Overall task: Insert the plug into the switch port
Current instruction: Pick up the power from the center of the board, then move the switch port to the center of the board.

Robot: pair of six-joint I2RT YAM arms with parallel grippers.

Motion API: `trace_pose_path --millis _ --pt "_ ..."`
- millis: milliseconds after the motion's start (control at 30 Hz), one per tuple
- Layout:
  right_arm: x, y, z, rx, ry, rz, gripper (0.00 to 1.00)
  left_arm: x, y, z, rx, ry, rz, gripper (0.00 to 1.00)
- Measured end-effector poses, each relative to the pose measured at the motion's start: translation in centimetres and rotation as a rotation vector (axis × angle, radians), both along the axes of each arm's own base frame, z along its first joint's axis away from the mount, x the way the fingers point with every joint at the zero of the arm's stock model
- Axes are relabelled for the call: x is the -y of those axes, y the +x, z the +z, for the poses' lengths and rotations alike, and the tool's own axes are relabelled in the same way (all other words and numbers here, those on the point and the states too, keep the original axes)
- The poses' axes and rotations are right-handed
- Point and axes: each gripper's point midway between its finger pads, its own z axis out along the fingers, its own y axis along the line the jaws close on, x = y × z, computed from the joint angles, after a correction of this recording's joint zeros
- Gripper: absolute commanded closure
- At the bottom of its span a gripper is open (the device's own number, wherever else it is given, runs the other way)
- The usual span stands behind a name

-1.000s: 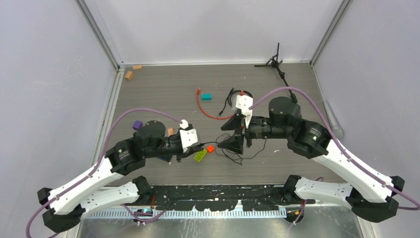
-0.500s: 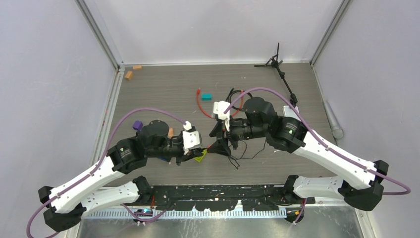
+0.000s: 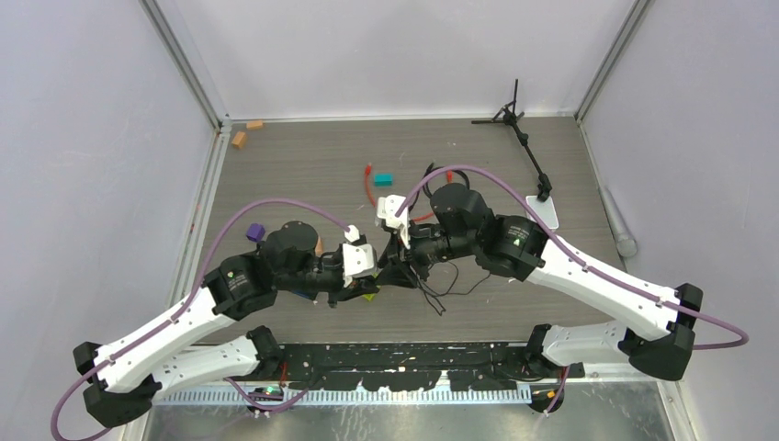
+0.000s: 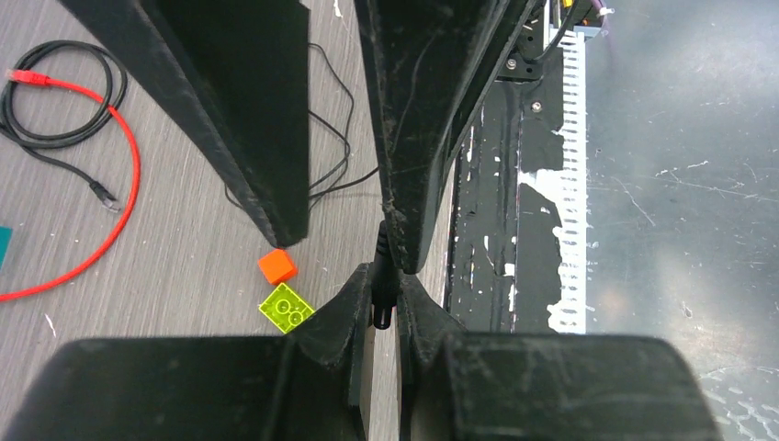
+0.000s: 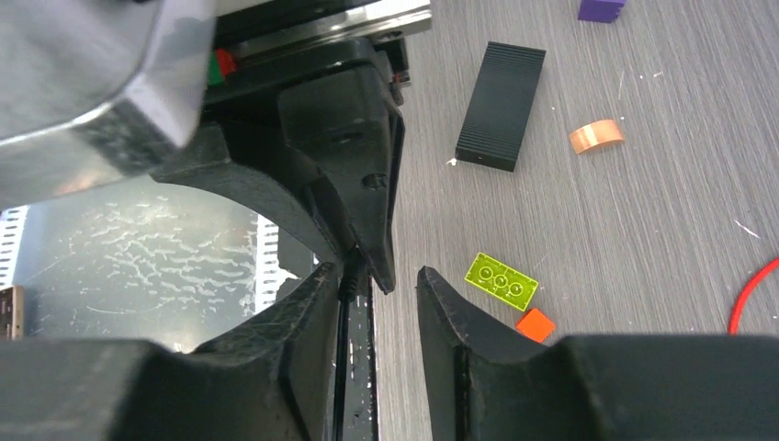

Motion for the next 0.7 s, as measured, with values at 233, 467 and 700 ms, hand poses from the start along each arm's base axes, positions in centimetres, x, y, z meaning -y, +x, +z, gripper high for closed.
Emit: trace_pose_path --millis 233,467,700 --pt "-0.18 -0.26 -0.19 -0.001 -0.004 0.015 0.56 -0.06 0.01 -0.11 -0.002 0.005 0.001 1.0" --pt "-0.27 -0.24 -0.4 0.003 -0.009 0.023 0.69 -0.07 0.06 -0.11 -0.001 0.005 0.004 1.0" --pt "-0.28 -0.73 -0.41 -0.003 -0.008 0.047 0.99 -0.12 0.25 -0.14 0.003 0.008 0.013 0.97"
